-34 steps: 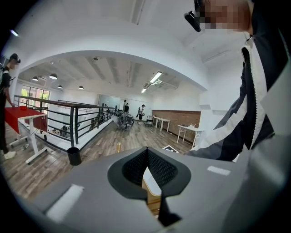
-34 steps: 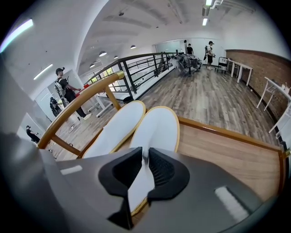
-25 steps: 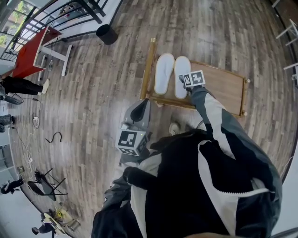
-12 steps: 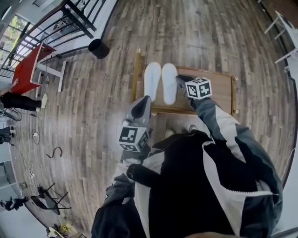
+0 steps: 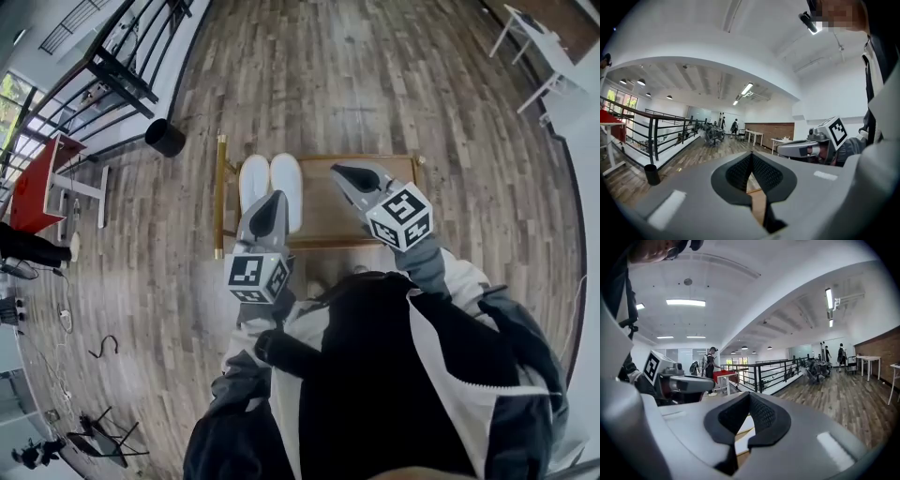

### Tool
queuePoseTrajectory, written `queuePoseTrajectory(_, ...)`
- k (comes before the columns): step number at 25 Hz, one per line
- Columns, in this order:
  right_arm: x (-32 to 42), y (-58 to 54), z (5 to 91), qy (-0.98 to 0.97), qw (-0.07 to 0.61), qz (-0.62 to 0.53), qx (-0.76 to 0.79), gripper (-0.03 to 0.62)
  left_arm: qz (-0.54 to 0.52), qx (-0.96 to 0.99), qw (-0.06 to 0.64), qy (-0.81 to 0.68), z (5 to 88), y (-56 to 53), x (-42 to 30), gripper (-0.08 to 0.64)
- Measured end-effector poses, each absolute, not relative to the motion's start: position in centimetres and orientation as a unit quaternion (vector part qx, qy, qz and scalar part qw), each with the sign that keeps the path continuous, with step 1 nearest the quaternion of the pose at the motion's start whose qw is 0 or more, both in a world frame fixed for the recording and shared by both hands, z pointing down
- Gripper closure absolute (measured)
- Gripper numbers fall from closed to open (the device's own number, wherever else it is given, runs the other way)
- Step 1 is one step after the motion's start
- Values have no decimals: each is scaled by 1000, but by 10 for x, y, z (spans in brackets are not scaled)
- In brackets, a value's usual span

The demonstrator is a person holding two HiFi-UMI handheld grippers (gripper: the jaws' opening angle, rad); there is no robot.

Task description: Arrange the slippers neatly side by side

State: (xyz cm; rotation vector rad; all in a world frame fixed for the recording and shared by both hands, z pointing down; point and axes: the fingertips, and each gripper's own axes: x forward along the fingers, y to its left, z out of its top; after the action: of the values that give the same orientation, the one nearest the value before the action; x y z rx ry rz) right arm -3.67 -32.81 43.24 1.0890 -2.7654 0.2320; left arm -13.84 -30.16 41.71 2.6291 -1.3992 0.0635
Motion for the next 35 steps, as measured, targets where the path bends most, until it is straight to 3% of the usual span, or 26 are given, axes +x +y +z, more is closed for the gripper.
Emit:
queuePoseTrajectory(14,76,-301,433,-918,76,93,378,591,44,891,79,-445,425,-301,-4,546)
queuePoseTrajectory(35,67,-315,437,-932,85,81,344,592,49,881,72,-465,425,-312,0,548)
